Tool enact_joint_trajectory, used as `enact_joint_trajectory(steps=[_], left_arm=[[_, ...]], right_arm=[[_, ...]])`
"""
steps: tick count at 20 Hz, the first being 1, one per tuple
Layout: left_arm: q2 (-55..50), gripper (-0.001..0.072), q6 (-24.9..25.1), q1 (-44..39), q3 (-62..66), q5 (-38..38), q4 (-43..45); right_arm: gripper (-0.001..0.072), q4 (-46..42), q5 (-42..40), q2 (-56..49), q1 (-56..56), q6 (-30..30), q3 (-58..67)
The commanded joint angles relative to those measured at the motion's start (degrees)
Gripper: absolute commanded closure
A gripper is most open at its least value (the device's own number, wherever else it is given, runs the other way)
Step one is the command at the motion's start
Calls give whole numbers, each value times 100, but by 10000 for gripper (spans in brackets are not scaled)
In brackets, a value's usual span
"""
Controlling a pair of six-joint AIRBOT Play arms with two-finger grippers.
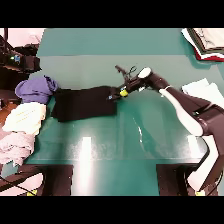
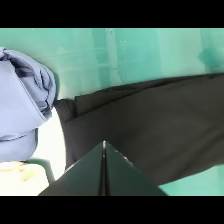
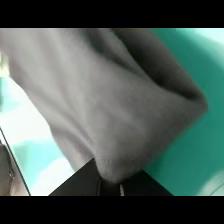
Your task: Fold the shirts.
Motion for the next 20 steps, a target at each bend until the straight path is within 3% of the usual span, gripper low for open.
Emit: enact_joint_trajectory(steps=[1, 6, 12, 20], left_arm=[[4, 685, 2, 2, -2, -35, -66], [2, 685, 0, -96, -2, -72, -575], [2, 685, -26, -879, -2, 317, -575], [-68, 685, -173, -1123, -2, 496, -664]], right_arm=[[691, -750, 140, 723, -544, 109, 11], [691, -1145, 83, 2181, -2575, 208, -813], [691, -1137, -538, 3154, -5023, 201, -1836], [692, -1128, -188, 3202, -6253, 203, -1038]])
